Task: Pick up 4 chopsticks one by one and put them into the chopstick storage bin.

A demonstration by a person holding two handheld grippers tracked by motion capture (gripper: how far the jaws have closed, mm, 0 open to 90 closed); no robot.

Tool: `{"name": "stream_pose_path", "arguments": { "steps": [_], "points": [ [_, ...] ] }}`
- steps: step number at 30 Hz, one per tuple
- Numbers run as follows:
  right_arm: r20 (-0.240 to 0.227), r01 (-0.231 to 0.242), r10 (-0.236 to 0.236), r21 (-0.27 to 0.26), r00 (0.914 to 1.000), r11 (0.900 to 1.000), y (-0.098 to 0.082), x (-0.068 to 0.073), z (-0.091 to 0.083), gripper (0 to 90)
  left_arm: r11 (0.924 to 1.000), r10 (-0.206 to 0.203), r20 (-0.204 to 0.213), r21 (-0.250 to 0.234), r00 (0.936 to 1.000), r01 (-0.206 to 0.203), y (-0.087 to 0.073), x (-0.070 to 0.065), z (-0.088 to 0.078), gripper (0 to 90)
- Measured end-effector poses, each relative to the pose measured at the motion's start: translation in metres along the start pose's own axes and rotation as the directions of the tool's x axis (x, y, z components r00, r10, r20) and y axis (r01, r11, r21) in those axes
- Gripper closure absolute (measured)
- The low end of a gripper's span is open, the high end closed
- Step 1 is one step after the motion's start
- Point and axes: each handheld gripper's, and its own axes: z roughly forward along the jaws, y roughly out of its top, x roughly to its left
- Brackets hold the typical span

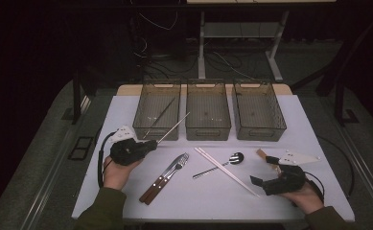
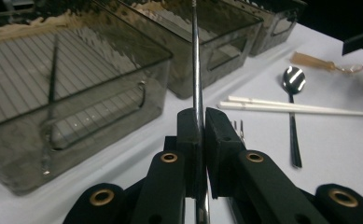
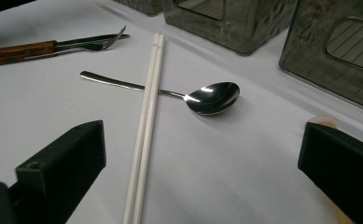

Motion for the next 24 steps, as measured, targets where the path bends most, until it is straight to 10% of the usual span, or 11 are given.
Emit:
{"name": "stream_pose_path", "arguments": {
  "steps": [24],
  "points": [
    [-0.005,-0.011,0.011,-0.004,0.9999,1.000,0.000,0.000,0.000,0.9,0.9984,-0.030,-0.052,-0.050,0.9982,0.027,0.042,0.040,0.014,84.8]
  ]
}}
